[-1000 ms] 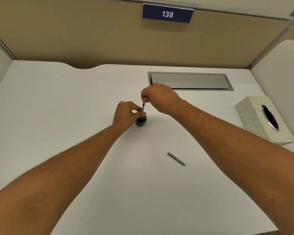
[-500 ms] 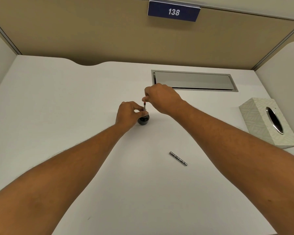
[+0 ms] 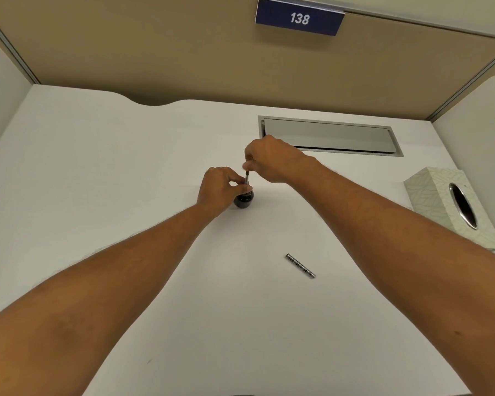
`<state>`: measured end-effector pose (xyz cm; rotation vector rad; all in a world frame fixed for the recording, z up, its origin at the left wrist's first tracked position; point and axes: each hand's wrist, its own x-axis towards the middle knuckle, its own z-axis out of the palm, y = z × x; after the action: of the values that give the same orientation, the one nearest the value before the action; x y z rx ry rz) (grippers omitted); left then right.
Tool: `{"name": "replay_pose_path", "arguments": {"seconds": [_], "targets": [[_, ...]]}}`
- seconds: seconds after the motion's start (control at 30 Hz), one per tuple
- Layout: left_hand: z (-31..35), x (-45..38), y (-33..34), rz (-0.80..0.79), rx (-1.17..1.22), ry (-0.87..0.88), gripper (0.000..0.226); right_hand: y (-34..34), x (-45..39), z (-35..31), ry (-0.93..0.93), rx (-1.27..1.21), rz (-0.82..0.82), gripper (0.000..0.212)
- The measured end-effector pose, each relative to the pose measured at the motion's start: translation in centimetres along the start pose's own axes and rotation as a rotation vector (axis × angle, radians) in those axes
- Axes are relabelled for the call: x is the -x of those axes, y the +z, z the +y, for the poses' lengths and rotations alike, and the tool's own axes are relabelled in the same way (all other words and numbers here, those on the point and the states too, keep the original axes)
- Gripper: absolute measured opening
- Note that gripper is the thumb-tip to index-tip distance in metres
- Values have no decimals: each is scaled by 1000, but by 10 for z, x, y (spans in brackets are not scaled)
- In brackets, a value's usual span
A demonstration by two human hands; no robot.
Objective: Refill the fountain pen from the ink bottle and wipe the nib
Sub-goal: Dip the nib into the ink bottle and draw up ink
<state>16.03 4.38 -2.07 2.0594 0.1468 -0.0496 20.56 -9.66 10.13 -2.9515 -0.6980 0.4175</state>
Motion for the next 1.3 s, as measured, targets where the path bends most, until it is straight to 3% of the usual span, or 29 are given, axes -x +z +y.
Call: {"name": "replay_pose_path", "arguments": {"seconds": [0.1, 0.27, 0.7, 0.93, 1.2, 1.3], "targets": [[0, 0, 0, 2, -11, 4, 15, 2, -1, -3, 30, 74, 14, 41], [2, 0, -1, -7, -4, 20, 16, 4, -3, -2, -11, 183, 19, 28], [1, -1, 0, -14, -6, 20, 19, 2, -3, -1, -49, 265, 7, 20], [-1, 0, 4, -7, 14, 4, 17, 11, 3, 0, -91, 484, 35, 37], [-3, -2, 2, 0, 6, 13, 20, -8, 5, 2, -94, 233, -20, 14], [-5, -2, 3, -2, 6, 17, 18, -4, 5, 2, -80, 235, -1, 20]]}}
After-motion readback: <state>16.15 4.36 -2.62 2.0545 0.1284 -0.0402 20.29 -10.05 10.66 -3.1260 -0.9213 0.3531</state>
